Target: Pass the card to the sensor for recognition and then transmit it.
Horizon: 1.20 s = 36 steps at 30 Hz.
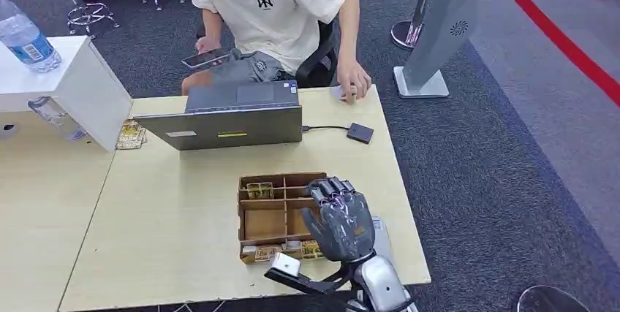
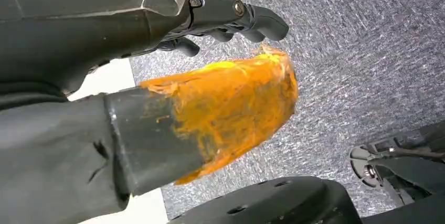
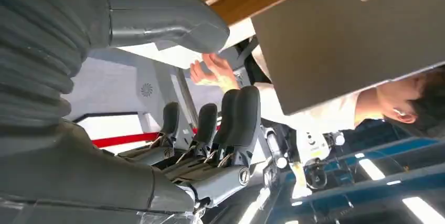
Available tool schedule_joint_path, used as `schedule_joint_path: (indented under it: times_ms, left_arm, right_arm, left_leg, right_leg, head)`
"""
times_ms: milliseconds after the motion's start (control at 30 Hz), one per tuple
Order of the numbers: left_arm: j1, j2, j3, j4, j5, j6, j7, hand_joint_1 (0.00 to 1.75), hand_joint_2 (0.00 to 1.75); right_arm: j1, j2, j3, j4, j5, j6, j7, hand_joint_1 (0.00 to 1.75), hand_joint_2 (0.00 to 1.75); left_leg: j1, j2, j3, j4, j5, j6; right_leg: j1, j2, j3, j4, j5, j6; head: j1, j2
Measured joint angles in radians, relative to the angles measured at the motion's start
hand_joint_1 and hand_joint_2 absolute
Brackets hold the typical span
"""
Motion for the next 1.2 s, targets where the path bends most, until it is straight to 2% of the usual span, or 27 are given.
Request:
schedule_joint_path:
  times_ms: [33,333,400,433,600,633,900,1000,1200]
  left_arm:
    - [0.0,0.0,0.0,0.0,0.0,0.0,0.0,0.0,0.0]
    - [0.0,0.0,0.001,0.0,-0.002,0.002,0.0,0.0,0.0]
    - [0.0,0.0,0.001,0.0,-0.003,0.002,0.0,0.0,0.0]
    - [0.0,0.0,0.001,0.0,-0.003,0.002,0.0,0.0,0.0]
    - [0.0,0.0,0.001,0.0,-0.008,0.001,-0.001,0.0,0.0]
    - [0.0,0.0,0.001,0.0,-0.009,0.001,-0.003,0.0,0.0]
    - [0.0,0.0,0.001,0.0,-0.011,0.001,-0.004,0.0,0.0]
    - [0.0,0.0,0.001,0.0,-0.012,0.001,-0.005,0.0,0.0]
    - [0.0,0.0,0.001,0.0,-0.019,0.0,-0.005,0.0,0.0]
  right_arm:
    - [0.002,-0.001,-0.002,0.002,0.002,0.0,0.002,1.06,1.75]
    - [0.013,-0.008,-0.005,0.021,0.009,0.0,0.017,1.1,1.75]
    - [0.013,-0.008,-0.005,0.021,0.009,0.0,0.012,1.08,1.75]
    - [0.013,-0.008,-0.005,0.021,0.009,0.0,0.011,0.99,1.75]
    - [0.012,-0.008,-0.003,0.024,0.01,0.0,0.008,1.05,1.75]
    - [0.012,-0.008,-0.003,0.025,0.011,0.0,0.008,0.99,1.75]
    - [0.003,-0.008,0.0,0.042,0.008,0.0,0.002,0.98,1.75]
    - [-0.001,-0.008,0.004,0.05,0.009,0.0,0.001,0.91,1.75]
    - [-0.013,-0.008,0.008,0.067,0.006,0.0,0.009,0.91,1.75]
  left_leg:
    - [0.0,0.0,0.0,0.0,0.0,0.0]
    - [0.0,0.0,0.0,0.0,0.0,0.0]
    - [0.0,0.0,0.0,0.0,0.0,0.0]
    - [0.0,0.0,0.0,0.0,0.0,0.0]
    - [0.0,0.0,0.0,0.0,0.0,0.0]
    - [0.0,0.0,0.0,0.0,0.0,0.0]
    - [0.0,0.0,0.0,0.0,0.0,0.0]
    - [0.0,0.0,0.0,0.0,0.0,0.0]
    - [0.0,0.0,0.0,0.0,0.0,0.0]
  right_leg:
    - [0.0,0.0,0.0,0.0,0.0,0.0]
    - [0.0,0.0,0.0,0.0,0.0,0.0]
    - [0.0,0.0,0.0,0.0,0.0,0.0]
    - [0.0,0.0,0.0,0.0,0.0,0.0]
    - [0.0,0.0,0.0,0.0,0.0,0.0]
    - [0.0,0.0,0.0,0.0,0.0,0.0]
    - [0.0,0.0,0.0,0.0,0.0,0.0]
    - [0.0,0.0,0.0,0.0,0.0,0.0]
    - [0.0,0.0,0.0,0.0,0.0,0.0]
  head:
    - [0.0,0.0]
    - [0.0,0.0]
    - [0.0,0.0]
    - [0.0,0.0]
    - [0.0,0.0]
    - [0.0,0.0]
    - [0.0,0.0]
    - [0.0,0.0]
    - [0.0,0.0]
